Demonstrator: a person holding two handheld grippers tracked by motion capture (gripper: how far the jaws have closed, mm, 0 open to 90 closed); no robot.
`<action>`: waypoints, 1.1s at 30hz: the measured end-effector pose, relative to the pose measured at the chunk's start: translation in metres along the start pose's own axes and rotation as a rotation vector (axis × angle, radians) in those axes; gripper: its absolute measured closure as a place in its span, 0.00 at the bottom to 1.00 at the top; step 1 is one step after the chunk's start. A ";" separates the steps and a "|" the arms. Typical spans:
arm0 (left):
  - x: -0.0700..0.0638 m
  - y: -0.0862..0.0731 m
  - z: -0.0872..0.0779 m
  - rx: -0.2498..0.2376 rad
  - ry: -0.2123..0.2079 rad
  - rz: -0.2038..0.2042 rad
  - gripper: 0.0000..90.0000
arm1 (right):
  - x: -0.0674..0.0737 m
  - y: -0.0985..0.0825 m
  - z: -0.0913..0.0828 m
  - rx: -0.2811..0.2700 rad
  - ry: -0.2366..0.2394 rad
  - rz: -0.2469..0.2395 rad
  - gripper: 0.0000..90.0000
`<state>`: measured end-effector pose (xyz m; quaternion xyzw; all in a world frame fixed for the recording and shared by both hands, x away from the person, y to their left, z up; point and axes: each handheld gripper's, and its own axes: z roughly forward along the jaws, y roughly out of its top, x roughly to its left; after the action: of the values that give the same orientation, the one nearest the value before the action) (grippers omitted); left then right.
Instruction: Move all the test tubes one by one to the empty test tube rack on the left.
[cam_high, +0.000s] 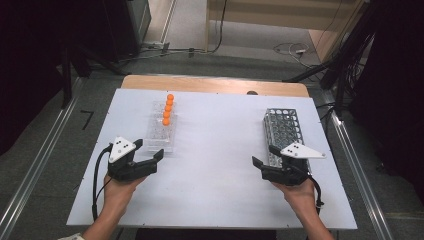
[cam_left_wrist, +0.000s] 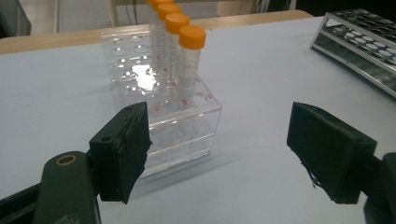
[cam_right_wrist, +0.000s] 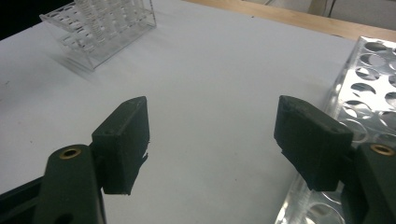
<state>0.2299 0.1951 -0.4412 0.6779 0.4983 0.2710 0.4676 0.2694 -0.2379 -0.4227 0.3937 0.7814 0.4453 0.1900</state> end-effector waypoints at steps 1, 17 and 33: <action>0.001 -0.002 -0.003 -0.009 0.014 0.001 0.25 | -0.002 -0.002 -0.002 -0.003 -0.007 0.003 0.28; 0.018 -0.018 -0.021 -0.015 0.080 -0.015 0.24 | -0.024 -0.024 -0.033 -0.014 -0.073 0.052 0.28; 0.027 -0.027 -0.032 -0.011 0.117 -0.031 0.24 | -0.039 -0.038 -0.051 -0.015 -0.136 0.084 0.28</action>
<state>0.2010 0.2339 -0.4553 0.6504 0.5338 0.3054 0.4458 0.2438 -0.3078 -0.4298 0.4540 0.7461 0.4312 0.2267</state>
